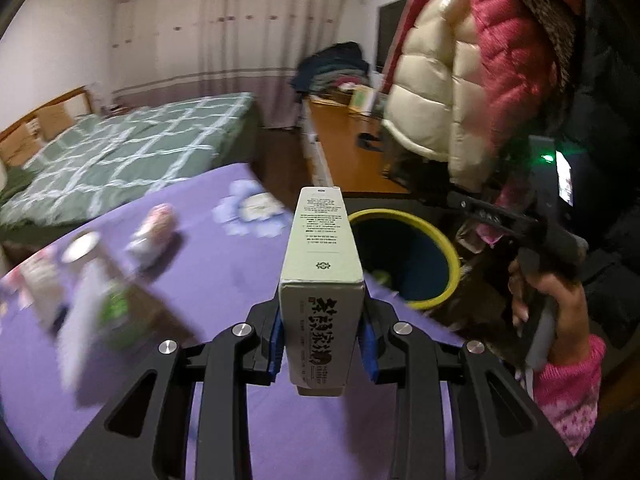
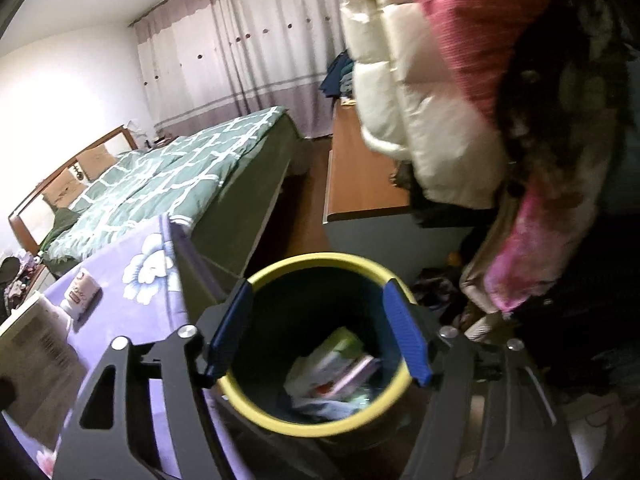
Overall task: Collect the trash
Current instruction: 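Carry the green box over the yellow bin and open the left gripper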
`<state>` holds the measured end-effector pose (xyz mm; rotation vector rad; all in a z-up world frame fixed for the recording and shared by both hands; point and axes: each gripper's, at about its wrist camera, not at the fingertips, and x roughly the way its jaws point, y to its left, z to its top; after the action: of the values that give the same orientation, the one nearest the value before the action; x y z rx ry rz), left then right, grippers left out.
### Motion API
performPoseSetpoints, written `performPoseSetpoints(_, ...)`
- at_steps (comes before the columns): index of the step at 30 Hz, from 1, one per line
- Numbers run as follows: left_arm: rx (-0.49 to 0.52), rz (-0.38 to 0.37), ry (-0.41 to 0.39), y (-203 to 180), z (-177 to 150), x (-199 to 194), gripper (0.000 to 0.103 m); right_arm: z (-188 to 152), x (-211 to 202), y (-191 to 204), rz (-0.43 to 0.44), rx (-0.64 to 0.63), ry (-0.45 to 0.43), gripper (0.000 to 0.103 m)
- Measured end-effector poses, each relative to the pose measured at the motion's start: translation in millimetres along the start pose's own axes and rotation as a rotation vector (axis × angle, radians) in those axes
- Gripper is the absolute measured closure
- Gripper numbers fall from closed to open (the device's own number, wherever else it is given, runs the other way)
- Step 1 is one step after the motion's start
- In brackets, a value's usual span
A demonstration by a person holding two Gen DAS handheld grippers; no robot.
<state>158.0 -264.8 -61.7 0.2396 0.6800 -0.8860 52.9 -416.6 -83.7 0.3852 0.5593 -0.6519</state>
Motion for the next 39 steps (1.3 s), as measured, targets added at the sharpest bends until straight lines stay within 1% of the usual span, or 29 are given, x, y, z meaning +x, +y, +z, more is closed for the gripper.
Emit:
performPoseSetpoints(3,0.024,-0.061,0.007,-21.4,20.2,39.4,0.072,-2.4,-2.8,-16.0,-0.013,0.003,-0.001,0.038)
performPoseSetpoints(8,0.039,-0.109,0.025,-50.0,48.0,95.9,0.072,-11.4,7.8,-34.6,-0.033,0.005,0.033,0.038)
performPoseSetpoints(11,0.02,-0.146,0.061,-61.1,60.7,131.1,0.072,-15.3,15.5,-43.0,-0.049,0.01,0.053,0.038)
performPoseSetpoints(13,0.01,-0.163,0.081,-67.2,64.7,150.1,0.072,-16.9,18.6,-48.3,-0.05,0.018,0.062,0.038)
performPoseSetpoints(16,0.015,-0.168,0.097,-79.9,70.4,176.9,0.072,-17.3,23.0,-54.9,-0.058,0.027,0.067,0.038)
performPoseSetpoints(19,0.014,-0.173,0.125,-87.3,70.5,194.8,0.072,-18.7,28.5,-58.1,-0.063,0.034,0.077,0.038)
performPoseSetpoints(20,0.008,-0.168,0.134,-87.8,69.9,198.0,0.068,-20.3,28.7,-59.3,-0.063,0.036,0.08,0.038)
performPoseSetpoints(21,0.002,-0.167,0.135,-87.5,70.2,199.1,0.051,-21.0,29.7,-59.0,-0.062,0.036,0.083,0.038)
performPoseSetpoints(22,-0.009,-0.162,0.121,-85.9,70.1,194.8,0.038,-21.3,31.3,-57.7,-0.06,0.035,0.086,0.038)
performPoseSetpoints(23,-0.012,-0.152,0.096,-84.1,69.8,188.5,0.019,-21.9,32.3,-55.5,-0.058,0.032,0.089,0.038)
performPoseSetpoints(24,-0.01,-0.138,0.071,-81.9,69.1,181.1,0.017,-22.1,33.5,-54.1,-0.055,0.029,0.091,0.038)
performPoseSetpoints(26,0.002,-0.108,0.031,-75.1,68.4,161.2,0.017,-23.1,34.5,-46.9,-0.048,0.021,0.092,0.038)
performPoseSetpoints(30,-0.037,-0.085,-0.026,-47.7,61.6,119.0,0.017,-24.9,33.2,-29.5,-0.024,-0.004,0.092,0.038)
performPoseSetpoints(33,-0.077,-0.034,-0.069,-19.1,48.1,84.0,0.014,-26.7,31.1,-10.0,-0.002,-0.036,0.094,0.038)
performPoseSetpoints(36,-0.126,0.029,-0.111,17.7,29.5,44.3,0.014,-29.1,29.3,12.9,0.026,-0.066,0.099,0.038)
performPoseSetpoints(39,-0.187,0.128,-0.143,60.8,6.9,3.4,0.013,-32.2,25.7,39.4,0.058,-0.1,0.099,0.038)
